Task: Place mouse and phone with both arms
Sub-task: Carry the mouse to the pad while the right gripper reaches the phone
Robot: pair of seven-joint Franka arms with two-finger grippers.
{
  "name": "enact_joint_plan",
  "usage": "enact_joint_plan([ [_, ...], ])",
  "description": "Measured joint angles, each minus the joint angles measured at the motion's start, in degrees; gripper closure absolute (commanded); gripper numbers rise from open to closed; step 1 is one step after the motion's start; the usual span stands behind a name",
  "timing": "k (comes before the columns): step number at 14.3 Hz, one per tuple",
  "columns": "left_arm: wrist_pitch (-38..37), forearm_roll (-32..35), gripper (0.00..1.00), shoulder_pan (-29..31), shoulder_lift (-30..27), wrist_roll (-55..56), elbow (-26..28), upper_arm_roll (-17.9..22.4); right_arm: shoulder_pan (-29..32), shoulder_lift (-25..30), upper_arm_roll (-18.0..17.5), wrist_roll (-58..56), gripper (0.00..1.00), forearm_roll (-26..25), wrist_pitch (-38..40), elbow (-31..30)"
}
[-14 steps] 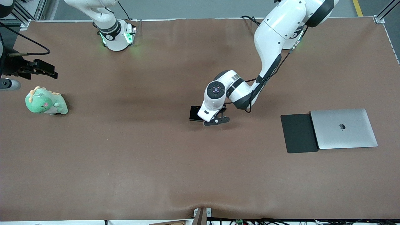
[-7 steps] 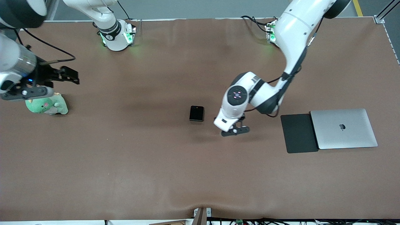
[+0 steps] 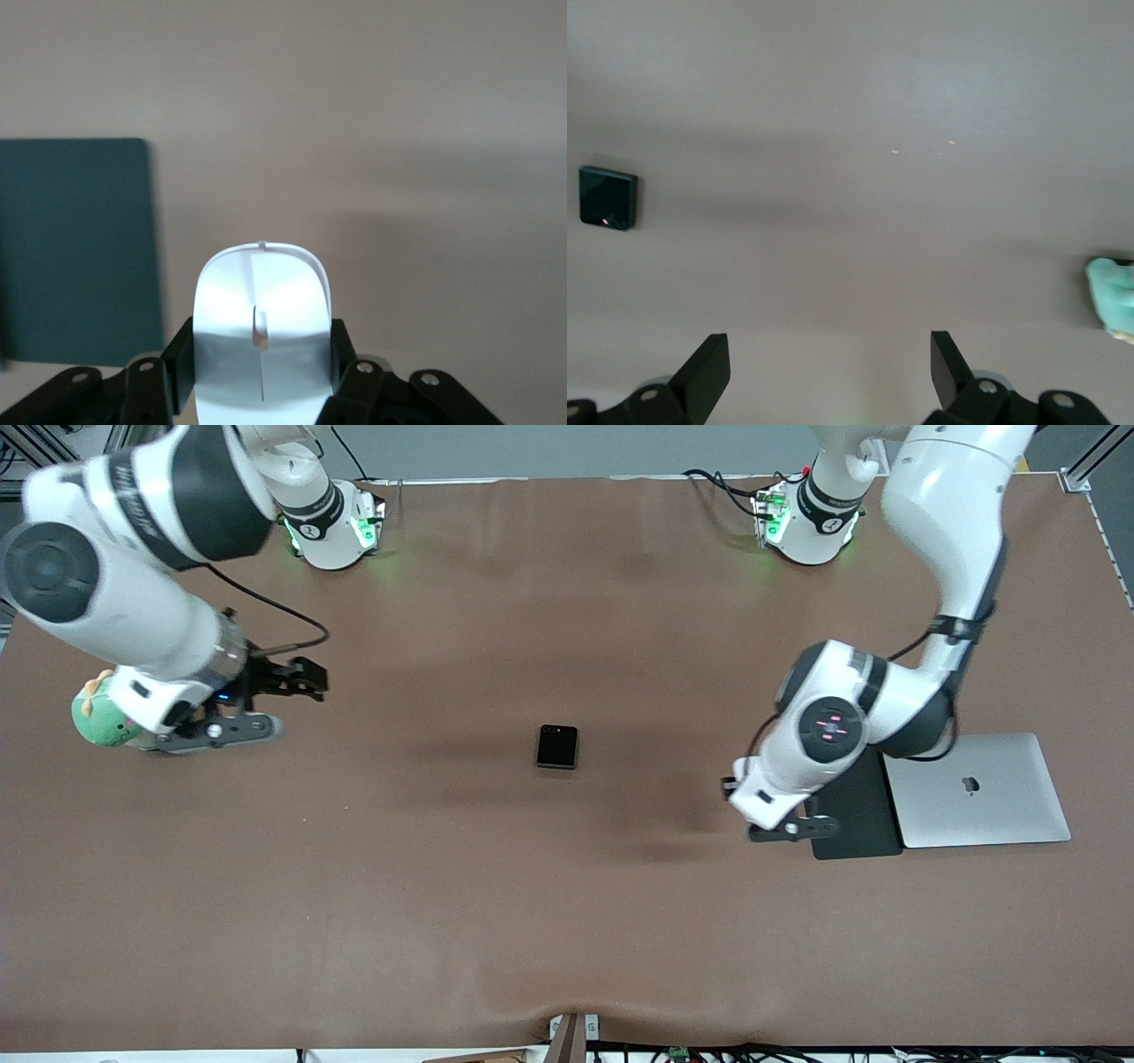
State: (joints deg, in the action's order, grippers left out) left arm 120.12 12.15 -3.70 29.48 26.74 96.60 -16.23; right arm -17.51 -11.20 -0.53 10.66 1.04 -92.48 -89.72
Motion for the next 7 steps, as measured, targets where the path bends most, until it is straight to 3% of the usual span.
enact_joint_plan([
  [7,1.53,0.0,0.45,11.58,-0.96,-11.47,4.67,-0.03,-10.12,-6.03,-0.08,12.99,0.0,0.0,-6.91,0.01],
])
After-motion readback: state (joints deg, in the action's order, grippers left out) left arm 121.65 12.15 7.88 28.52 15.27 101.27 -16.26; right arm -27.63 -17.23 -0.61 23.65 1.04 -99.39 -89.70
